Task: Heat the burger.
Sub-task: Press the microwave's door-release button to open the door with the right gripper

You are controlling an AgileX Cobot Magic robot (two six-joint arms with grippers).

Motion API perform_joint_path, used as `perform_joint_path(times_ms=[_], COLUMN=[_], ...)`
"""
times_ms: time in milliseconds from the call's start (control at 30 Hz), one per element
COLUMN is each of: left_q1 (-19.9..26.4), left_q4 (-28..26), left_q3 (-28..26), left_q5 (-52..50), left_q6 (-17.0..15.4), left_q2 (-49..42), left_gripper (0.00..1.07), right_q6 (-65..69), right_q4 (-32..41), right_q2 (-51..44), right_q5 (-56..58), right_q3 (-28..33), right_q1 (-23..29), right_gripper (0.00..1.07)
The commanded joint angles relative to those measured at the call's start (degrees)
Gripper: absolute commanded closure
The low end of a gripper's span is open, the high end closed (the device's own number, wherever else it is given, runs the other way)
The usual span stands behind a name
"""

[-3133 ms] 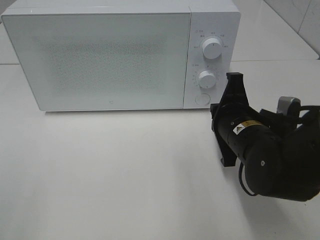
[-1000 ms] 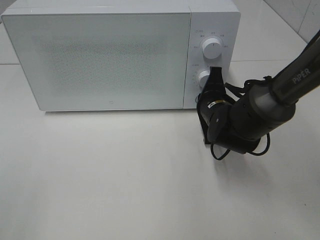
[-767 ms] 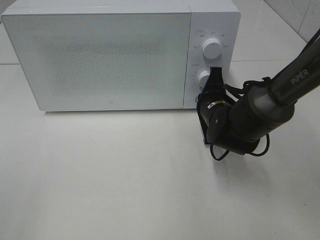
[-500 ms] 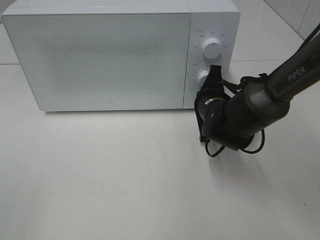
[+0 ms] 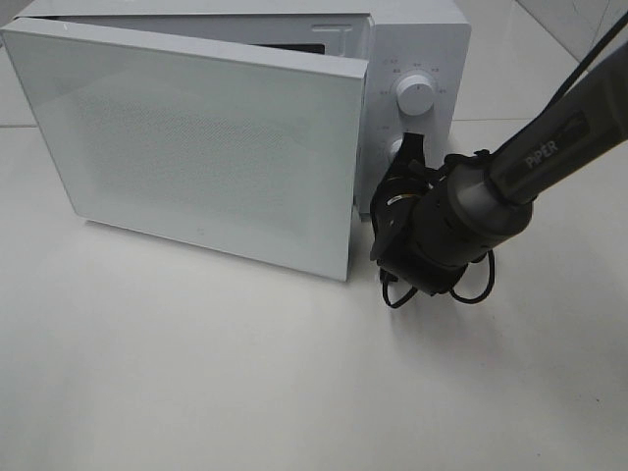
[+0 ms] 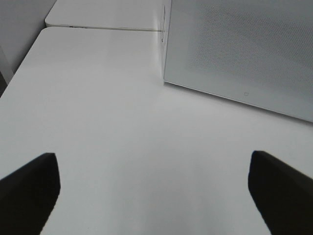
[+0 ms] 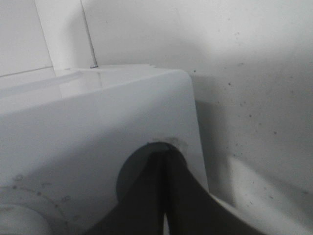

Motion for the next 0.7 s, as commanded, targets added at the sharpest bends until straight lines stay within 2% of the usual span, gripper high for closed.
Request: perform_joint_path(times_ms=[33,400,700], left_q1=[0.1,0.1,0.1], left_q4=[-0.5,-0.5,-0.5], left_q3=[0.3,0.3,0.3], left_q5=[-0.4,-0.4,-0.4], left_q6=[-0.2,-0.2,-0.2], left_q2=[-1.2,-1.2,-1.2], left_gripper=[0.06,0.06,0.06], right_q6=[-1.7,-2.5,-2.6], right_q4=[-10.3,-10.3,-10.2], right_q2=[0.2,-0.1,-2.9], right_q5=[-11.0,-9.9,-5.2], right_q3=[-6.1,-6.0,-2.3], right_q1=[-2.6,-2.6,-2.5], right_gripper=[1.07,1.07,1.07])
